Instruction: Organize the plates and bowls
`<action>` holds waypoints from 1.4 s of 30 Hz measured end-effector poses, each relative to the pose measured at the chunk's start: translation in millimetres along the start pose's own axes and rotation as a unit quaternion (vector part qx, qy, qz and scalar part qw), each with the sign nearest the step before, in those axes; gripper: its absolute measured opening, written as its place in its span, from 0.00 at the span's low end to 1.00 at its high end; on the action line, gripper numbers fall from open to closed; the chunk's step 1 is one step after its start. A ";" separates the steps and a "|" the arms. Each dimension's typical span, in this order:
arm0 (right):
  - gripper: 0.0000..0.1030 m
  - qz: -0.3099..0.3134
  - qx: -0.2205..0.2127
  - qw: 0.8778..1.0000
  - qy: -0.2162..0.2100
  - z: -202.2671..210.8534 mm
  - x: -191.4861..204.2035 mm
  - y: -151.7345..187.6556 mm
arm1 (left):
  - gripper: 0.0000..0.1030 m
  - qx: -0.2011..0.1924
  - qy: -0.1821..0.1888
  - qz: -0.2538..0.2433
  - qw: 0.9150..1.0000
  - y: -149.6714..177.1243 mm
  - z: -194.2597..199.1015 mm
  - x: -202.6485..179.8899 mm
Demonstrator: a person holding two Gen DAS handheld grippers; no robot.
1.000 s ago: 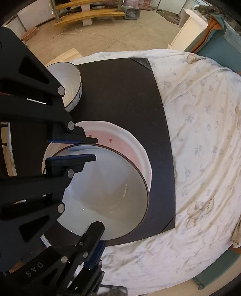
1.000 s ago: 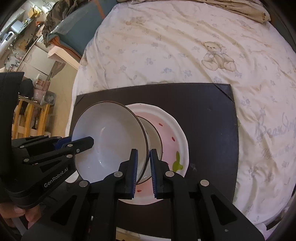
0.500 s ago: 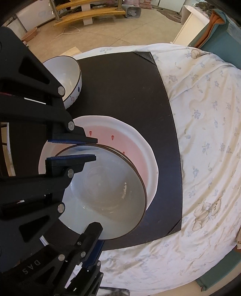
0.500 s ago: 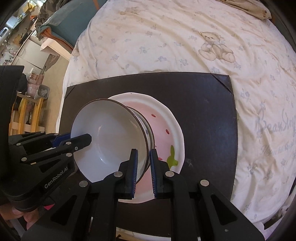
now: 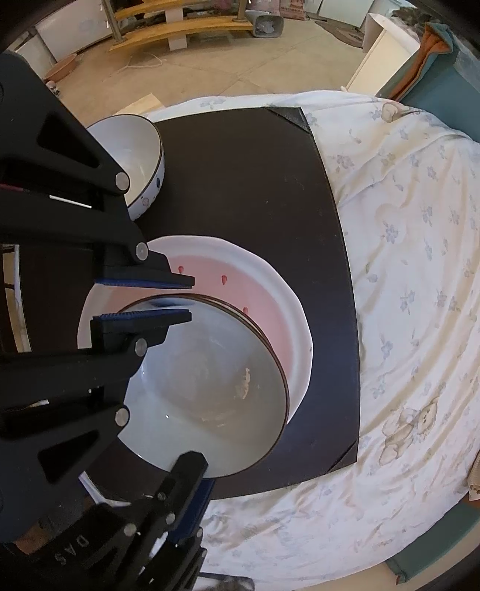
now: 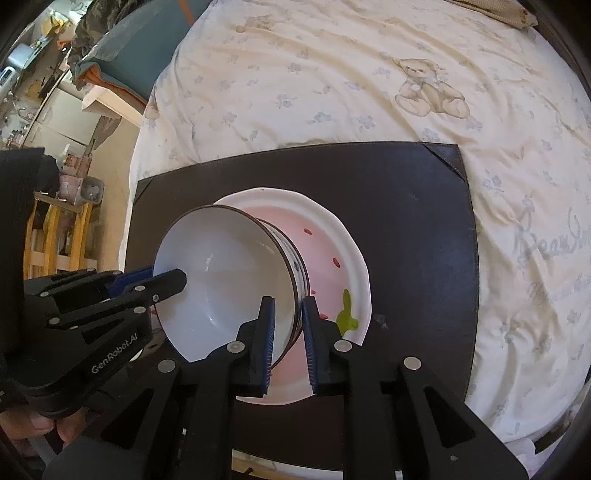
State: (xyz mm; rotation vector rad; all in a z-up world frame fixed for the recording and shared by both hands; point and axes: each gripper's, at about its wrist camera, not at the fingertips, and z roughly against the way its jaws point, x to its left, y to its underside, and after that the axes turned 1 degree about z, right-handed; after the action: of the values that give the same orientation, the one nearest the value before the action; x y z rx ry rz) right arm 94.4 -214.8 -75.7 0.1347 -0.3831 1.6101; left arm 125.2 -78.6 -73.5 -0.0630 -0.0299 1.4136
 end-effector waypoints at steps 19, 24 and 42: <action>0.68 -0.015 -0.034 0.999 -0.011 22.5 -6.6 5.8 | 0.48 -0.073 -0.003 0.032 0.997 21.6 39.3 27.2; 0.68 -0.020 -0.043 0.999 -0.024 28.9 -4.0 11.5 | 0.60 -0.096 0.007 0.032 0.995 31.2 49.0 38.5; 0.68 -0.004 -0.045 0.992 -0.118 31.1 52.1 33.2 | 0.61 -0.118 0.001 0.071 0.990 77.8 54.7 127.8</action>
State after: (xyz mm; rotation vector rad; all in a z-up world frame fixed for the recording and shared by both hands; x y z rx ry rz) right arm 52.9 -176.6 -35.5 0.2591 -0.6355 1.5710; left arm 65.3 61.2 -25.9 -0.2675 -0.1955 1.5476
